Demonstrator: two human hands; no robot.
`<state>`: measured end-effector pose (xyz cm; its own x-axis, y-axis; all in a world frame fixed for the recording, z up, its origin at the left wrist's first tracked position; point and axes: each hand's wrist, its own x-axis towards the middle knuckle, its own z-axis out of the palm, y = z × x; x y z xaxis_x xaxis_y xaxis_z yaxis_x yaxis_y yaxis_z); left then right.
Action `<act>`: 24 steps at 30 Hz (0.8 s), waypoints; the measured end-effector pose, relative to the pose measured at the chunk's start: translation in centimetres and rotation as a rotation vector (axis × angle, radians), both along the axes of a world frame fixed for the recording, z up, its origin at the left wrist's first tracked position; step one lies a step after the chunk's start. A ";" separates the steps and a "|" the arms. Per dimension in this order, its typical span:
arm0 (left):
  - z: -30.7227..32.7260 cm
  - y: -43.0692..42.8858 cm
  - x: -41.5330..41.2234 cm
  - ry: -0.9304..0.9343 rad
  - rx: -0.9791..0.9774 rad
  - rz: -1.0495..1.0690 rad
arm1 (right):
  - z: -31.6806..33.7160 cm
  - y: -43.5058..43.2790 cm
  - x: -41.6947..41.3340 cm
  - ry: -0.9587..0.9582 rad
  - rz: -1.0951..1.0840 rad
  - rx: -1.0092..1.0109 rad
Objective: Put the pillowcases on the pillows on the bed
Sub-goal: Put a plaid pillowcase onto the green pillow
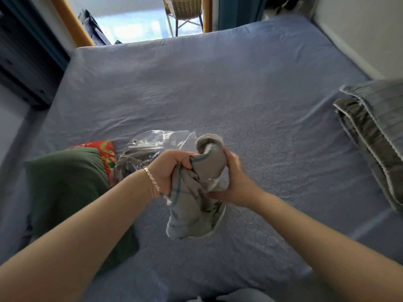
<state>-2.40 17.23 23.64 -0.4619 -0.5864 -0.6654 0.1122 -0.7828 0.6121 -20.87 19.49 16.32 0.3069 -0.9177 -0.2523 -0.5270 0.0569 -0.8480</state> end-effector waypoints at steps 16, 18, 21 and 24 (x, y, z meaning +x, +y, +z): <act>-2.7 0.7 8.2 -0.796 -0.295 0.393 | 2.6 -3.4 -0.7 0.513 0.320 -0.060; -1.9 1.4 7.0 -0.670 -0.047 0.252 | 1.7 -3.6 -0.7 0.490 -0.020 -0.169; -1.4 1.2 4.6 -0.557 -0.227 0.234 | 1.8 -2.9 0.1 0.255 -0.446 0.088; -0.6 2.2 1.2 -0.629 -0.661 0.046 | 3.5 -2.5 1.0 -0.510 -0.413 0.882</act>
